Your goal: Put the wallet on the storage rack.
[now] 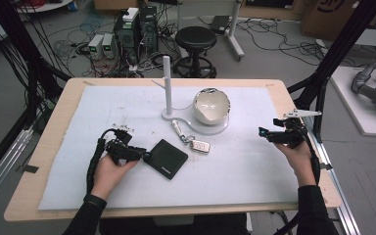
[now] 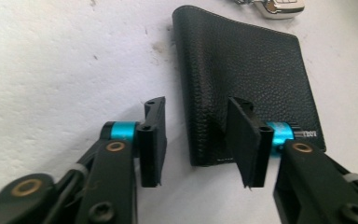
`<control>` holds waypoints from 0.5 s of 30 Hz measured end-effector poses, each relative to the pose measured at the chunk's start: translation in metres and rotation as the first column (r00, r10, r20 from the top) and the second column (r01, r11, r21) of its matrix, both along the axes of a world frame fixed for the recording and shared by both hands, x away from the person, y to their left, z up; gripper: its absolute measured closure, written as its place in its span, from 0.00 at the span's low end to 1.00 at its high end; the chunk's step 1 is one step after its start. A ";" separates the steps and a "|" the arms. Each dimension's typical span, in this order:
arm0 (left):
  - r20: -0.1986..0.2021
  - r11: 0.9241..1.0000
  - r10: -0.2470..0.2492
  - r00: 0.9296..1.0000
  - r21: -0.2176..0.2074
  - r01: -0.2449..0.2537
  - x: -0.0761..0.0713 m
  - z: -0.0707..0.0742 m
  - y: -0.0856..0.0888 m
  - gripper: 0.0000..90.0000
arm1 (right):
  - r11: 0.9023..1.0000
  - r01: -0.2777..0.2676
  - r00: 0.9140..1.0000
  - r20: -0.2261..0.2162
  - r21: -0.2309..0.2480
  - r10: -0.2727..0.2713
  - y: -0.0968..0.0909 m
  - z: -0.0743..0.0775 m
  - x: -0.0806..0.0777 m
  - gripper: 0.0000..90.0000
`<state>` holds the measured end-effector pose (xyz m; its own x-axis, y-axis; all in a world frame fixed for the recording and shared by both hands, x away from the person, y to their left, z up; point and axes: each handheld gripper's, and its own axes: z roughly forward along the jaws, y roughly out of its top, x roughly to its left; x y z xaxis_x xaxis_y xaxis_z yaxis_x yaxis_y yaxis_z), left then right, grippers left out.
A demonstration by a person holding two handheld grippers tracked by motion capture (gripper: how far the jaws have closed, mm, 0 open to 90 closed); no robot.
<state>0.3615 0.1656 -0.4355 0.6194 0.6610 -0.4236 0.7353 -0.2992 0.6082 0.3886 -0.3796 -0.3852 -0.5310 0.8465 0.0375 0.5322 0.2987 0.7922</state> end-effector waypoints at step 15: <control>-0.024 0.996 0.024 0.999 -0.080 -0.025 -0.005 -0.007 0.001 0.82 | 1.000 0.003 1.000 0.005 -0.002 -0.003 0.001 0.000 0.000 0.23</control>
